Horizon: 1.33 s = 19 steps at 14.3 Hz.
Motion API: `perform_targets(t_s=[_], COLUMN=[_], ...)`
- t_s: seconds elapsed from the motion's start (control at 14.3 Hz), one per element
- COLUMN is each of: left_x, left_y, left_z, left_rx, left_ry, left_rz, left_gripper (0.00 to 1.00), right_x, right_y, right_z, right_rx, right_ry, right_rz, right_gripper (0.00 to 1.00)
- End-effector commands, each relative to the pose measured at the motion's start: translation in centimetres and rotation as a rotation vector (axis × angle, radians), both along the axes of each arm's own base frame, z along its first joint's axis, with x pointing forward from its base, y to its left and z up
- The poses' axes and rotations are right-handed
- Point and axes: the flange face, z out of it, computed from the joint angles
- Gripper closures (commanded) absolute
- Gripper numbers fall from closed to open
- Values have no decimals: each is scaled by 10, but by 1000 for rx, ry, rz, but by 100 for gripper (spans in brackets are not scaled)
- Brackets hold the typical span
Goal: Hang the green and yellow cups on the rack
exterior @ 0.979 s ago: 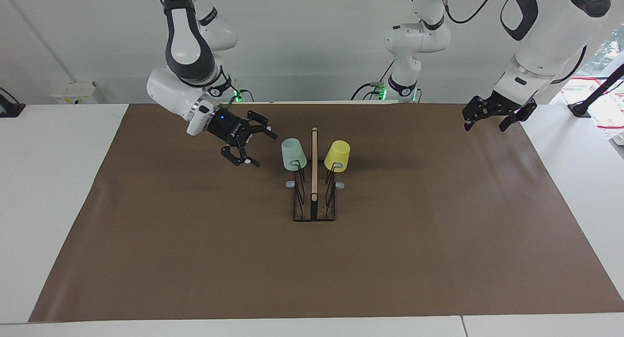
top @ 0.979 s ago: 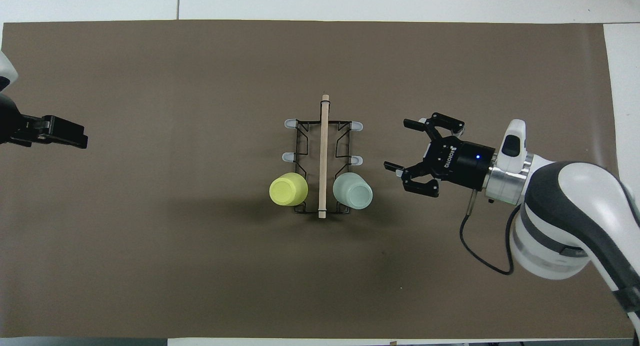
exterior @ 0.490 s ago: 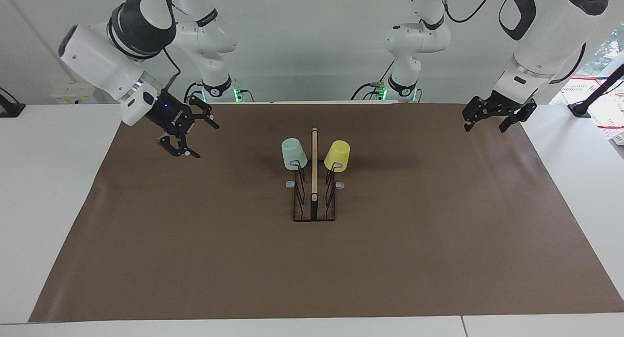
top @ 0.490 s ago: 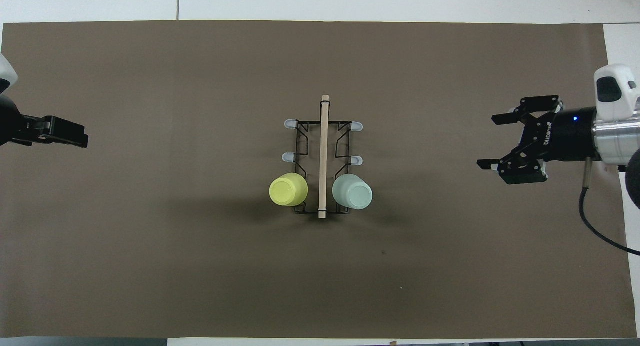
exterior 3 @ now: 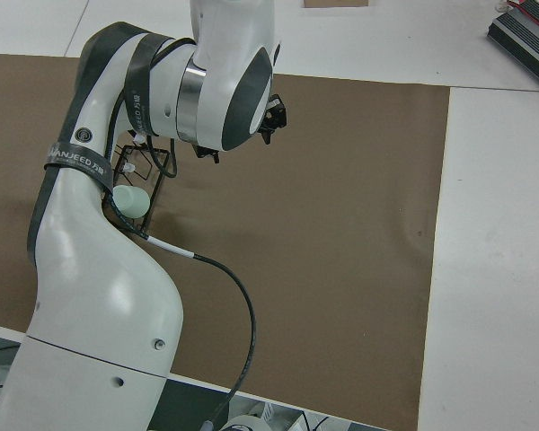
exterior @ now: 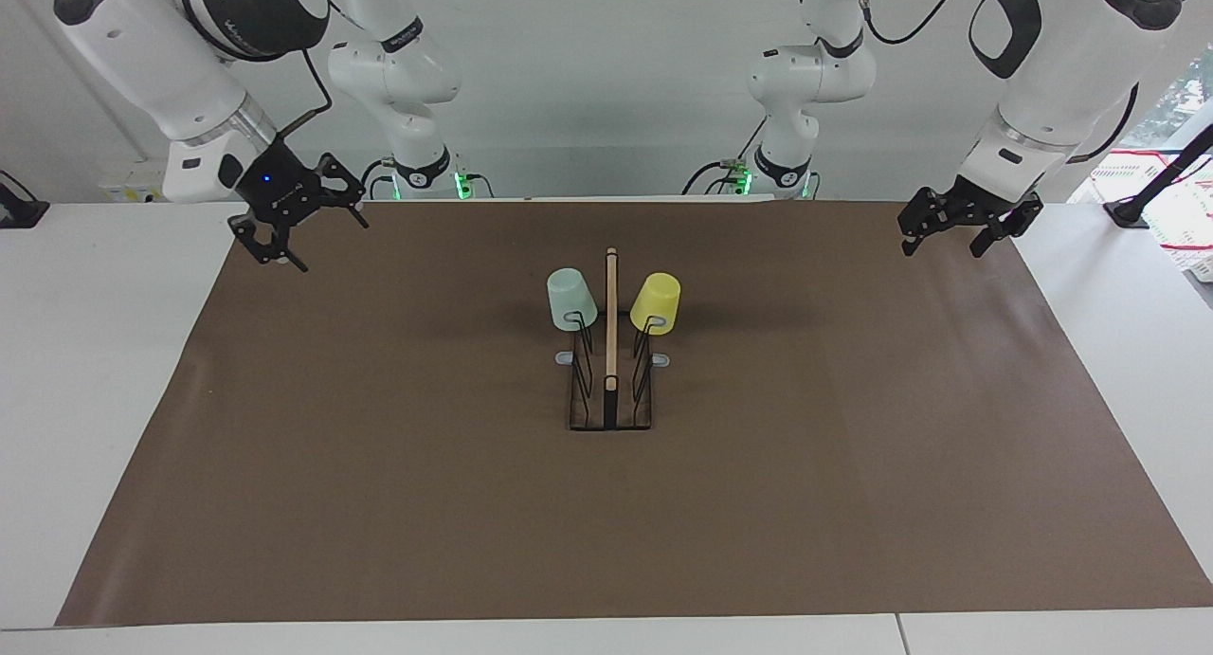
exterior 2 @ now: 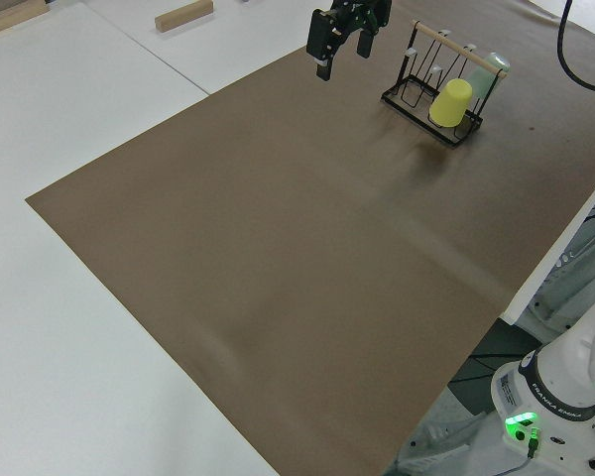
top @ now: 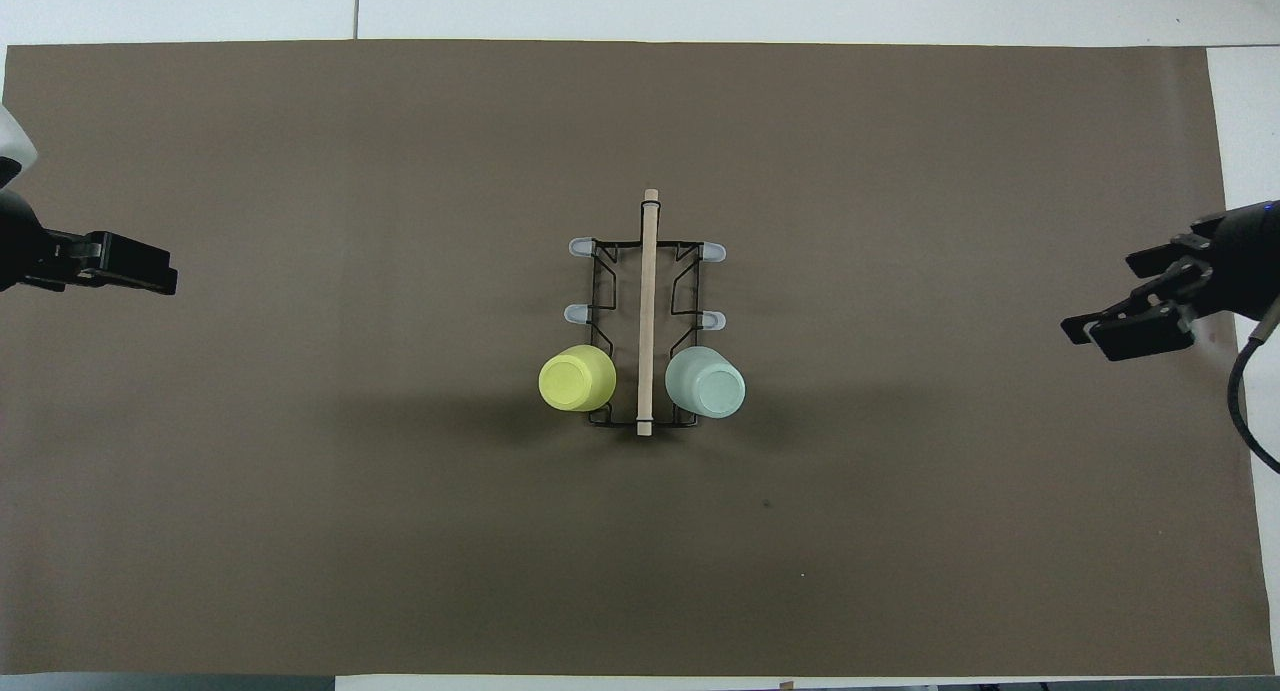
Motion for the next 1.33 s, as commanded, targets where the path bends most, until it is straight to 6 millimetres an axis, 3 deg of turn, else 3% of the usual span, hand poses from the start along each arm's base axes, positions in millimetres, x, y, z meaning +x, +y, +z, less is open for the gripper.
perform_targets(t_s=[0.0, 0.21, 0.42, 0.63, 0.84, 0.98, 1.12, 1.26], left_x=[-8, -8, -8, -8, -8, -8, -8, -8], left_y=[1, 2, 2, 2, 2, 2, 2, 2], left_z=[1, 1, 1, 2, 1, 1, 1, 1], left_rx=[-9, -9, -9, -9, -9, -9, -9, -9], left_ry=[-7, -7, -5, -8, -7, -7, -7, -7], left_rz=[0, 1, 1, 1, 1, 1, 1, 1], left_gripper=[0, 0, 0, 0, 0, 0, 0, 0], right_x=[22, 31, 17, 1, -1, -11, -6, -13], right_y=[-12, 12, 26, 11, 5, 3, -1, -3], right_z=[22, 51, 53, 38, 34, 32, 31, 26], right_rx=[-100, -179, -237, -253, -260, -257, -250, -260], right_ry=[109, 103, 106, 146, 127, 124, 98, 145], right_rz=[-148, -297, -303, -360, -486, -492, -506, -506], right_gripper=[0, 0, 0, 0, 0, 0, 0, 0])
